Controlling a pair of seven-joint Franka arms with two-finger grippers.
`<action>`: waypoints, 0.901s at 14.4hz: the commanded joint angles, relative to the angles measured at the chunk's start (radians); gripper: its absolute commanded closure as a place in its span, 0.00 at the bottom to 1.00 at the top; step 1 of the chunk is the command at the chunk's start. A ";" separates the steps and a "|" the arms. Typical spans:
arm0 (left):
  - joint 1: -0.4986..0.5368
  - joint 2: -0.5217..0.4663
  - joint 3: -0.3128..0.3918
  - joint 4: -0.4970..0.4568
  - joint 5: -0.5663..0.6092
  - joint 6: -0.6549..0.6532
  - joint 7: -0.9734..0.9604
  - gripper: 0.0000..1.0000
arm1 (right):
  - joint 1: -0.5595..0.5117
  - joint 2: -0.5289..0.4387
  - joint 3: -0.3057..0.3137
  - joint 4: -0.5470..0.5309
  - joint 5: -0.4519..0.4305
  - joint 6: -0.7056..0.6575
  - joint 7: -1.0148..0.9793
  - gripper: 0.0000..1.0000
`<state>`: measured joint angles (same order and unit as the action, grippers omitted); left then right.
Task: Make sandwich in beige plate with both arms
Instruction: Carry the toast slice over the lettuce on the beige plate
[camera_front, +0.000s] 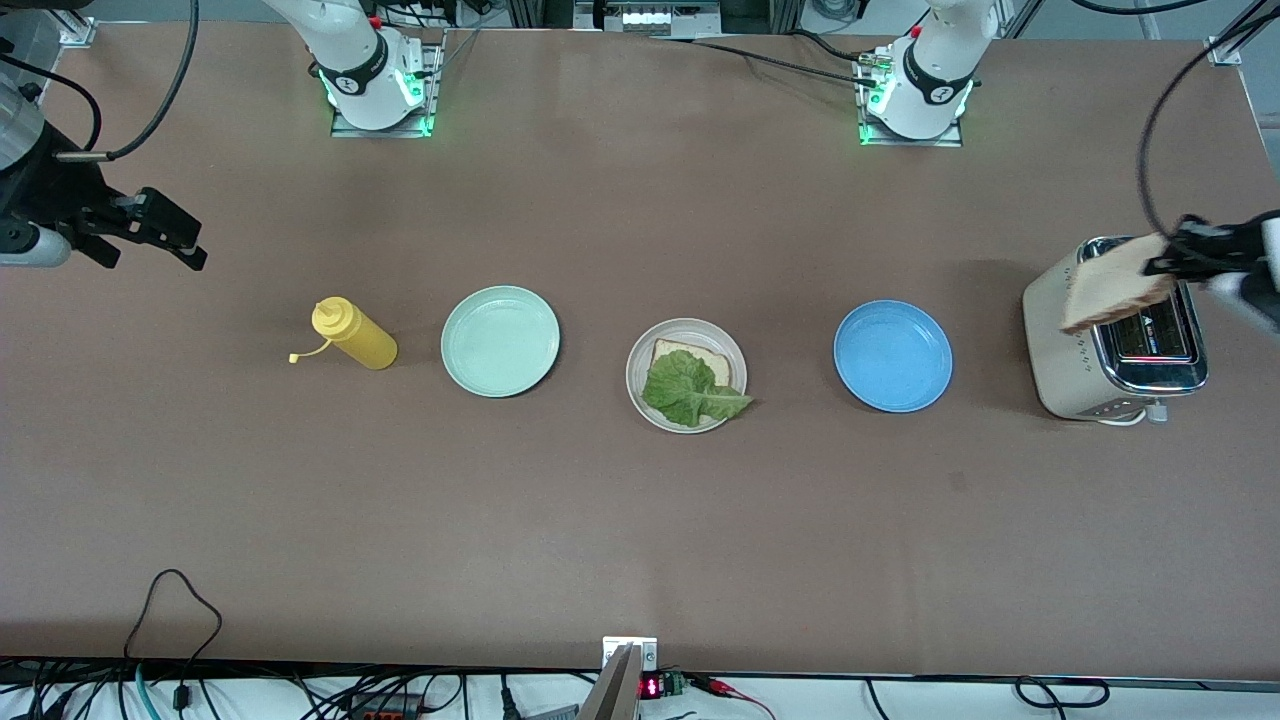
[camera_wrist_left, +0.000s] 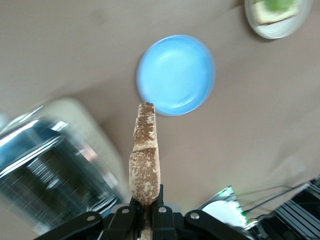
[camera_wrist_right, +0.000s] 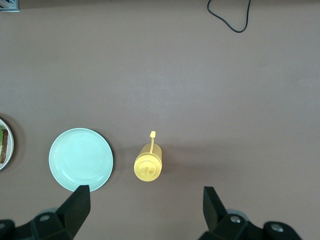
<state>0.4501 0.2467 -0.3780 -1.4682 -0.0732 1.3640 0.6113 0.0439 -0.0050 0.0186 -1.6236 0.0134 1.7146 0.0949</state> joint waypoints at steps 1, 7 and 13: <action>-0.049 0.078 -0.022 0.002 -0.129 -0.019 -0.079 0.99 | 0.016 0.008 -0.012 0.028 -0.018 -0.030 0.000 0.00; -0.172 0.230 -0.022 -0.021 -0.512 0.186 -0.306 0.99 | 0.013 0.010 -0.012 0.031 -0.064 -0.029 -0.014 0.00; -0.313 0.298 -0.024 -0.167 -0.738 0.651 -0.308 0.99 | 0.002 0.010 -0.011 0.030 -0.067 -0.032 -0.003 0.00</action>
<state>0.1840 0.5382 -0.4040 -1.5923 -0.7424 1.8938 0.3171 0.0443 0.0018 0.0119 -1.6112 -0.0428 1.7017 0.0896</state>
